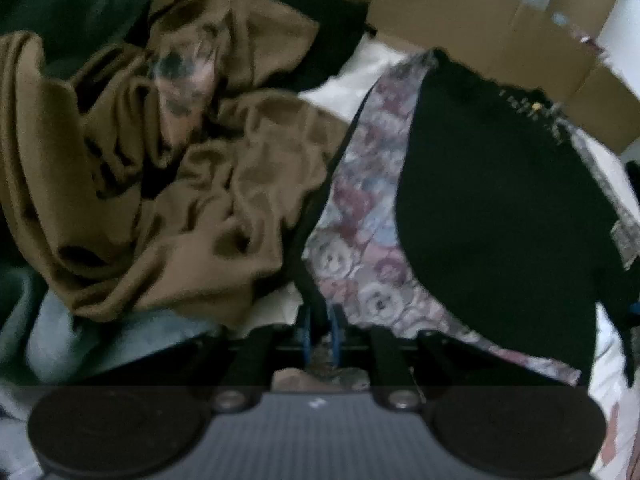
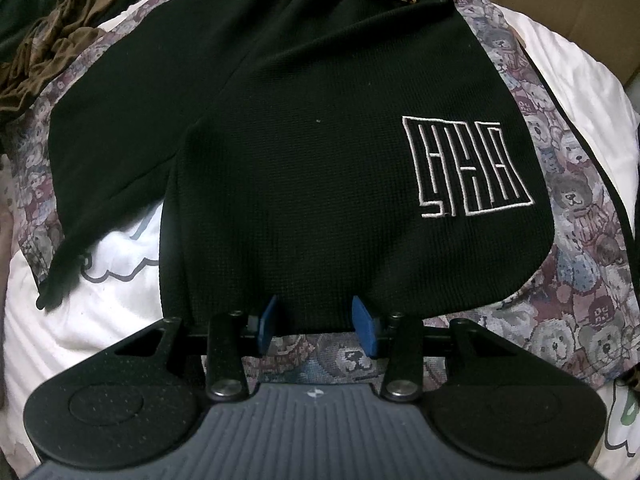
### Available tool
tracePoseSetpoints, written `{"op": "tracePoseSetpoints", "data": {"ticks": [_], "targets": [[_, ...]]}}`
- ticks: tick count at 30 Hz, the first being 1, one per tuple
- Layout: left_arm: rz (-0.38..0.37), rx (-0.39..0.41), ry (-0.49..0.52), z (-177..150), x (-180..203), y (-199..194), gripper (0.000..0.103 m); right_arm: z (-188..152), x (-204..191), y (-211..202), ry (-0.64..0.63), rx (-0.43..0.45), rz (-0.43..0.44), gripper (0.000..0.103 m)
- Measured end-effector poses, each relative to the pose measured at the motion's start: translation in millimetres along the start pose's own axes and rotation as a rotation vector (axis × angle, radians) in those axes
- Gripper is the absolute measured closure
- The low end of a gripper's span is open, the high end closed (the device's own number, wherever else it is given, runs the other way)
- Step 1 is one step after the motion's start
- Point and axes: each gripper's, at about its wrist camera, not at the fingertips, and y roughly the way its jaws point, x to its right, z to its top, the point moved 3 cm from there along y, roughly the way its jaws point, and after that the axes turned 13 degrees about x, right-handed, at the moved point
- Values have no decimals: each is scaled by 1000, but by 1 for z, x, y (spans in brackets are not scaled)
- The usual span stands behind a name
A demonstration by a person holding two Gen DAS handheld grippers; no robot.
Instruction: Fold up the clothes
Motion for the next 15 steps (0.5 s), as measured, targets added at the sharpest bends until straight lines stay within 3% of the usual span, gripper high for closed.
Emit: {"op": "tracePoseSetpoints", "data": {"ticks": [9,11,15], "targets": [[15,-39,18,-11,-10,24,81,-3,1,0,-3,13,7,58],[23,-50,19,-13,-13,24,82,-2,2,0,-5,13,9,58],[13,-64,-2,-13,-15,19,96,2,5,-4,-3,23,13,58]]}}
